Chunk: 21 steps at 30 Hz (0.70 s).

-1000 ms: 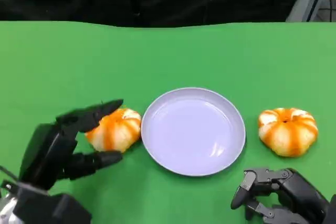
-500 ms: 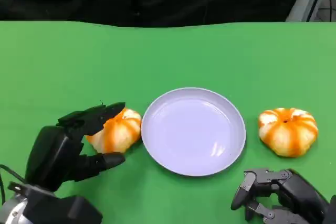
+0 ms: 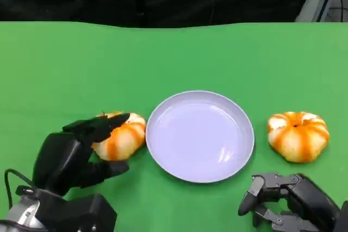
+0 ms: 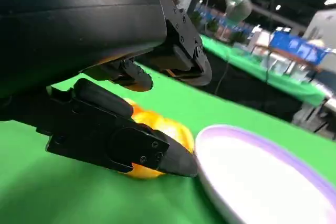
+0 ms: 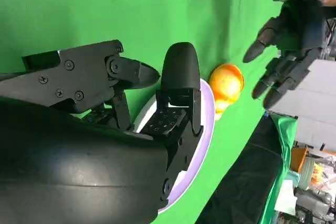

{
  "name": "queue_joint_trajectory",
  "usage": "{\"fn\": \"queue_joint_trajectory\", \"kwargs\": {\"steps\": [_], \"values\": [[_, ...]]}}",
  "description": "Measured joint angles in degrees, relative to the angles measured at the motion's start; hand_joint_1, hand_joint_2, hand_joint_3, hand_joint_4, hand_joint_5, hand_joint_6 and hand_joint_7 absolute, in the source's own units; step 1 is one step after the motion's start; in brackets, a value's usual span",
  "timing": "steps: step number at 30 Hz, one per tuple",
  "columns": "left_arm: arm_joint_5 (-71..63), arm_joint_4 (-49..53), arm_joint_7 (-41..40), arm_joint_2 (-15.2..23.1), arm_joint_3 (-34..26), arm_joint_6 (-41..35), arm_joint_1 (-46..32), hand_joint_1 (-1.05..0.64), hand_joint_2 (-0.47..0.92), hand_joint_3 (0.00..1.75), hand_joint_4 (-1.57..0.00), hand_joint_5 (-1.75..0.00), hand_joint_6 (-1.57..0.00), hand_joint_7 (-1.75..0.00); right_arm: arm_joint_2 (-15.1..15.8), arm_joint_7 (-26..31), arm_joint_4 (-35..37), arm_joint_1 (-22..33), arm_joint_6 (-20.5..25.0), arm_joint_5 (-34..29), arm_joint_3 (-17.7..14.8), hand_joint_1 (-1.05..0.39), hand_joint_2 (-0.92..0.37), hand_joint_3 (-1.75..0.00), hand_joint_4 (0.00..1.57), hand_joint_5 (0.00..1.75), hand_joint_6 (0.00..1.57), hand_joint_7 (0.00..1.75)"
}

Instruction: Grasp the bread from the table and place it into the plate.

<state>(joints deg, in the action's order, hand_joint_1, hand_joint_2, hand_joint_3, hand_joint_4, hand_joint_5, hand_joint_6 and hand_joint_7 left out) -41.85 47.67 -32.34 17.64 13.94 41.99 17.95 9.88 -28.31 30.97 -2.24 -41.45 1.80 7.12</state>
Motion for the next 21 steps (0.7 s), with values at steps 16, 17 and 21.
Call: {"fn": "queue_joint_trajectory", "kwargs": {"steps": [16,17,21], "values": [[0.15,10.74,-2.57,-0.66,5.45,-3.56,7.10,-0.76,0.92,0.08,-0.59,0.00,-0.61,0.00,-0.01,0.16,-0.16,0.10,0.04,-0.17,0.01,-0.01,-0.92,-0.46,0.72,1.53,0.82,1.06],[0.16,11.12,-2.59,-0.78,5.84,-3.75,7.66,-0.76,0.92,0.08,-0.59,0.00,-0.61,0.00,-0.02,0.15,-0.19,0.10,0.08,-0.17,0.02,-0.01,-0.92,-0.46,0.72,1.53,0.82,1.06],[0.23,12.23,-3.14,-1.04,6.59,-4.09,8.87,-0.76,0.92,0.07,-0.59,0.00,-0.61,0.00,-0.04,0.15,-0.36,0.12,0.29,-0.13,0.02,0.00,-0.92,-0.47,0.71,1.53,0.81,1.06]]}}
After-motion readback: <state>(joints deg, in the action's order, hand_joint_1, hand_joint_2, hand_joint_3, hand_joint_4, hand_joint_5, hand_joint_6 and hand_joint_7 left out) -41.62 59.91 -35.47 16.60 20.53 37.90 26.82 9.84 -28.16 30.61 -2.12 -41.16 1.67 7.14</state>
